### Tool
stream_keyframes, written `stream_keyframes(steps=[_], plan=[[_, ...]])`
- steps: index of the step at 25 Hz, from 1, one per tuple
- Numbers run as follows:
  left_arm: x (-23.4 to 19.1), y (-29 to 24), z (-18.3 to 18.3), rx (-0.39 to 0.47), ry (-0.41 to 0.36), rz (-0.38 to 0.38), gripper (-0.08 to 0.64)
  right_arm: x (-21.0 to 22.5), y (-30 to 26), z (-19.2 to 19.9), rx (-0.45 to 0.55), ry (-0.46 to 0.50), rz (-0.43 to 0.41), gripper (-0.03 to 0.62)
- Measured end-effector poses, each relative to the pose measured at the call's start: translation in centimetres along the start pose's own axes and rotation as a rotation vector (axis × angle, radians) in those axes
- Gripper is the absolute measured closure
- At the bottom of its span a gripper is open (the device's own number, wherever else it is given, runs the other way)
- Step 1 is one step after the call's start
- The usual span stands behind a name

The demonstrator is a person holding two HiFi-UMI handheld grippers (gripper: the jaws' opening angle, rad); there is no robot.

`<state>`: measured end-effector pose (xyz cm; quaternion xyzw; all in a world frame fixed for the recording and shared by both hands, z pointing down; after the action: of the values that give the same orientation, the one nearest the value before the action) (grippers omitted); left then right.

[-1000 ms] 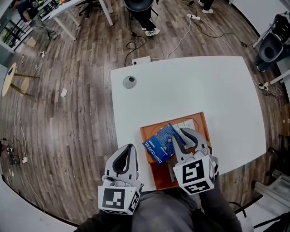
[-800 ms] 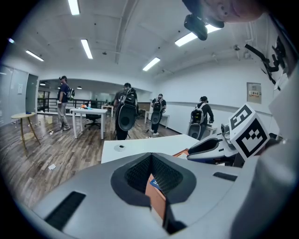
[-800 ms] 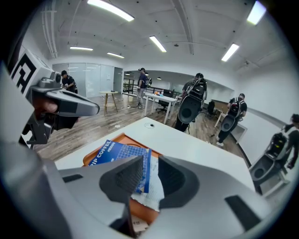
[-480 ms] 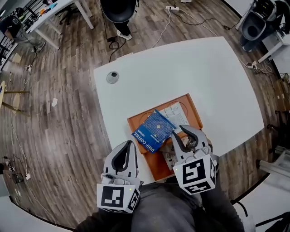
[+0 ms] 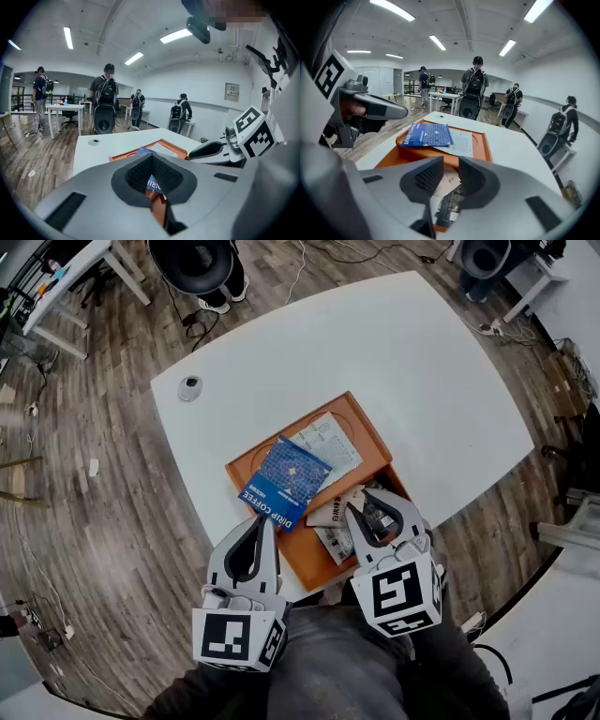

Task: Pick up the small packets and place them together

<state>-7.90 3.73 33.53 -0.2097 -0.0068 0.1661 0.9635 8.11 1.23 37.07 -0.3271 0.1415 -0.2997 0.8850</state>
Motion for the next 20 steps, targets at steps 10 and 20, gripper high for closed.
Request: stream_keyframes(steps=[10, 20], plan=[[1.0, 0.3, 2.0, -0.047, -0.022, 0.044, 0.563, -2.1, -0.3, 3.4, -0.068, -0.016, -0.035, 0.505], [0.2, 0.0, 2.3, -0.061, -0.004, 0.026, 0.563, -3.2, -1.9, 3.1, -0.095, 0.022, -0.096, 0.505]])
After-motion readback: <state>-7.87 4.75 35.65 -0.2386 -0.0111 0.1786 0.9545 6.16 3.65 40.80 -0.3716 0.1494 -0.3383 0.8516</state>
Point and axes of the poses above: the fingertips, and each gripper's own axes: y backward along the fingers, x to its right, z out of its underside, the point moved 5 cm from there along y, backward along the fingers, and after that the axes turned 7 degrees about -y, right-handed, at the moved point
